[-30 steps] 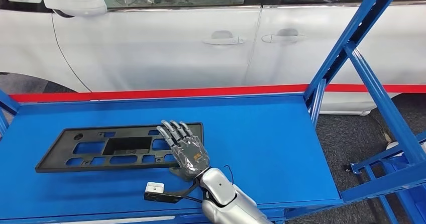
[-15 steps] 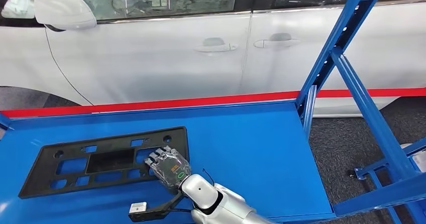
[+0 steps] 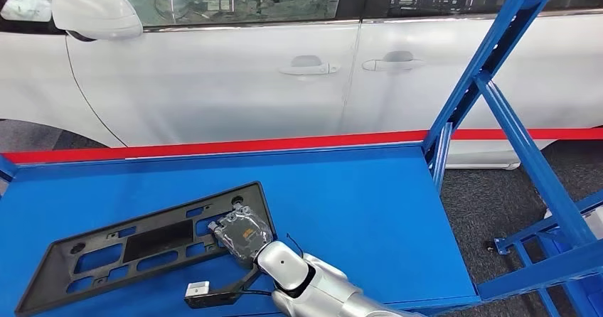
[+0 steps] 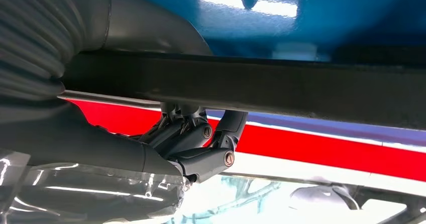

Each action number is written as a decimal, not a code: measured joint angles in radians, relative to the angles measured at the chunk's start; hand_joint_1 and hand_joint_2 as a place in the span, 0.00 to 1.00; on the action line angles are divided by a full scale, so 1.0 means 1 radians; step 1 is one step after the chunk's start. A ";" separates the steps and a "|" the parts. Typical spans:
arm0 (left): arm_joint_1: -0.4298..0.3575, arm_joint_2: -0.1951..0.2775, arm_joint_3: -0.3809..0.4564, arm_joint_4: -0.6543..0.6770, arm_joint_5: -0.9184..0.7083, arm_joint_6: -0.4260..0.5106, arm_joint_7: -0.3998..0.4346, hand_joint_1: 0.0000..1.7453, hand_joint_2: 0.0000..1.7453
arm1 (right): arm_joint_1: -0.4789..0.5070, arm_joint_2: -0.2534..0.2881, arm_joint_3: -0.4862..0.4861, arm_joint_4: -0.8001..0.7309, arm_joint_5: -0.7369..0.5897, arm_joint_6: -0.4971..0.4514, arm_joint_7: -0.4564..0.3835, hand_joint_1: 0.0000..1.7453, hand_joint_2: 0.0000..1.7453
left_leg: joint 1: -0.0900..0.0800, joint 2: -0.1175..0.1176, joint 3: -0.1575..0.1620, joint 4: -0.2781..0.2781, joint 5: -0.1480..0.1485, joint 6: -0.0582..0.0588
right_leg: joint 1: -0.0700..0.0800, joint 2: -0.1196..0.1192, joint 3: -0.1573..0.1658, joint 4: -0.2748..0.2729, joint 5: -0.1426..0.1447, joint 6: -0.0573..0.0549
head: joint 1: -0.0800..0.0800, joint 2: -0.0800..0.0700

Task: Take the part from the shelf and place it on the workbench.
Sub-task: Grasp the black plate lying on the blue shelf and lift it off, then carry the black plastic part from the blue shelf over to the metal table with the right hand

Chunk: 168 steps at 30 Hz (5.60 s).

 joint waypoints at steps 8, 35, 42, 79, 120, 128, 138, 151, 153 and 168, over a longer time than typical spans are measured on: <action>-0.001 0.001 0.001 0.000 0.008 0.000 0.002 0.00 0.00 | -0.008 0.002 0.001 0.008 -0.011 0.025 -0.021 1.00 1.00 | -0.004 -0.008 0.001 0.004 -0.002 -0.032 | 0.002 -0.003 0.143 -0.273 0.122 -0.019 | 0.000 0.000; 0.013 0.000 0.085 0.001 0.070 0.073 0.036 0.00 0.00 | 0.438 -0.208 -0.430 -0.831 -1.598 0.564 -0.546 1.00 1.00 | -0.004 -0.012 -0.004 0.011 -0.012 -0.003 | -0.004 -0.005 0.085 -0.177 0.103 0.001 | 0.000 0.000; 0.006 -0.009 0.108 0.001 0.085 0.087 0.031 0.00 0.00 | 0.466 -0.220 -0.447 -0.876 -1.463 0.486 -0.562 1.00 1.00 | -0.003 -0.011 -0.018 0.048 -0.045 -0.039 | 0.001 -0.006 0.130 -0.278 0.129 -0.033 | 0.000 0.000; 0.009 -0.016 0.128 0.002 0.057 0.047 0.037 0.00 0.00 | 0.560 -0.274 -0.439 -0.989 -1.176 0.441 -0.629 1.00 1.00 | -0.004 -0.010 -0.128 0.302 -0.115 -0.044 | 0.009 -0.008 0.099 -0.261 0.139 -0.051 | 0.000 0.000; 0.015 -0.017 0.126 0.002 0.005 0.034 0.025 0.00 0.00 | 0.755 -0.293 -0.556 -1.098 -1.159 0.511 -0.630 1.00 1.00 | -0.019 -0.017 0.090 -0.041 -0.043 0.021 | -0.003 0.039 0.012 -0.193 0.126 0.004 | 0.000 0.000; 0.014 -0.016 0.126 0.002 0.004 0.034 0.024 0.00 0.00 | 0.773 -0.293 -0.579 -1.098 -1.168 0.512 -0.631 1.00 1.00 | -0.019 0.088 -0.039 0.018 0.015 0.002 | -0.029 -0.061 0.157 -0.142 0.087 0.039 | 0.000 0.000; 0.023 -0.019 0.128 0.002 -0.003 0.034 0.023 0.00 0.00 | 0.797 -0.285 -0.601 -1.098 -1.170 0.514 -0.632 1.00 1.00 | -0.008 0.002 -0.119 0.277 -0.178 -0.042 | -0.005 -0.004 0.124 -0.259 0.121 -0.038 | -0.001 0.000; 0.015 -0.015 0.128 0.001 -0.007 0.034 0.023 0.00 0.00 | 0.811 -0.278 -0.616 -1.106 -1.170 0.523 -0.632 1.00 1.00 | -0.029 -0.026 0.102 -0.052 -0.041 0.032 | -0.003 0.025 0.007 -0.189 0.121 -0.001 | 0.000 0.000; 0.018 -0.015 0.128 0.001 -0.007 0.034 0.023 0.00 0.00 | 0.811 -0.279 -0.616 -1.107 -1.170 0.523 -0.632 1.00 1.00 | -0.029 0.009 0.072 -0.050 -0.019 0.031 | -0.012 0.005 -0.019 -0.061 0.034 0.012 | 0.000 0.000; 0.019 -0.019 0.128 0.000 -0.007 0.034 0.023 0.00 0.00 | 0.812 -0.275 -0.619 -1.111 -1.170 0.524 -0.632 1.00 1.00 | -0.002 0.008 -0.107 0.240 -0.166 -0.044 | -0.006 -0.018 0.138 -0.272 0.122 -0.041 | -0.001 0.000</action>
